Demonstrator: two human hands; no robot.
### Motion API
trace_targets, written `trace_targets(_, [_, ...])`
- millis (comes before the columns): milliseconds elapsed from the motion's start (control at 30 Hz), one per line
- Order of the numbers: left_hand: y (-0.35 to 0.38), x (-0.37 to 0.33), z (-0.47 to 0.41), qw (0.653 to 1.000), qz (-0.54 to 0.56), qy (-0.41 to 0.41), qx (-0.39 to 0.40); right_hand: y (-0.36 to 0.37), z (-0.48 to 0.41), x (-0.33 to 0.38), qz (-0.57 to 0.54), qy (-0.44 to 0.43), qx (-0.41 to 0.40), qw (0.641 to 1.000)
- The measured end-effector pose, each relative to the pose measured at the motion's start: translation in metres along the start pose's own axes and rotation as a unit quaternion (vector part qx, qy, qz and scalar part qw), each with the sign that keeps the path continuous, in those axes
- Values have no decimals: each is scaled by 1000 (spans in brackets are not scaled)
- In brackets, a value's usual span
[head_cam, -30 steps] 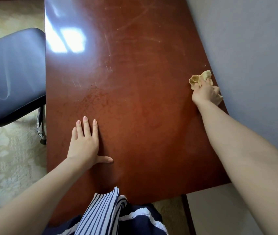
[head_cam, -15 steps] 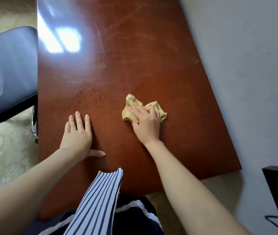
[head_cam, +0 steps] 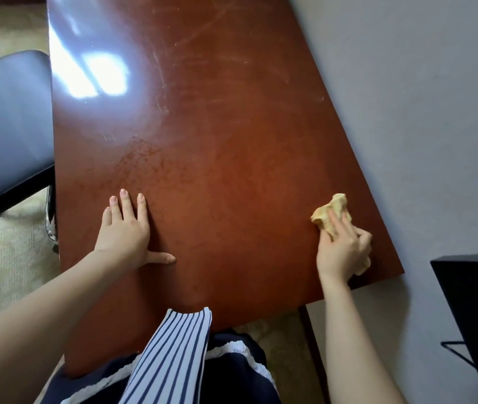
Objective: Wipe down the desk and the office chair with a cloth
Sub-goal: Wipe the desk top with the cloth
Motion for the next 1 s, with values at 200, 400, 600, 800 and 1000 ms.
trace_targets(200, [0, -1, 1, 1000, -10, 0, -9, 8, -80, 11, -22, 152, -20, 988])
trace_targets(400, [0, -1, 0, 1000, -13, -2, -22, 64, -145, 65, 91, 101, 205, 969])
trace_targets(600, [0, 0, -3, 1000, -2, -2, -19, 116, -138, 144, 146, -57, 318, 935])
trace_targets(800, [-2, 1, -2, 1000, 7, 2, -24, 147, -59, 219, 133, -245, 346, 896])
trace_targets(1000, [-7, 1, 3, 999, 12, 18, -45, 137, 27, 236, 61, -371, 366, 852])
Point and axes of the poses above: each hand's wrist, its own z-axis away from the middle knuckle, its own y-axis out of the palm, x = y × z, the point moved 6 cm from there along -z, towards the middle knuckle, and after that the axes turned 10 degrees about x, right-handed, at the moved point
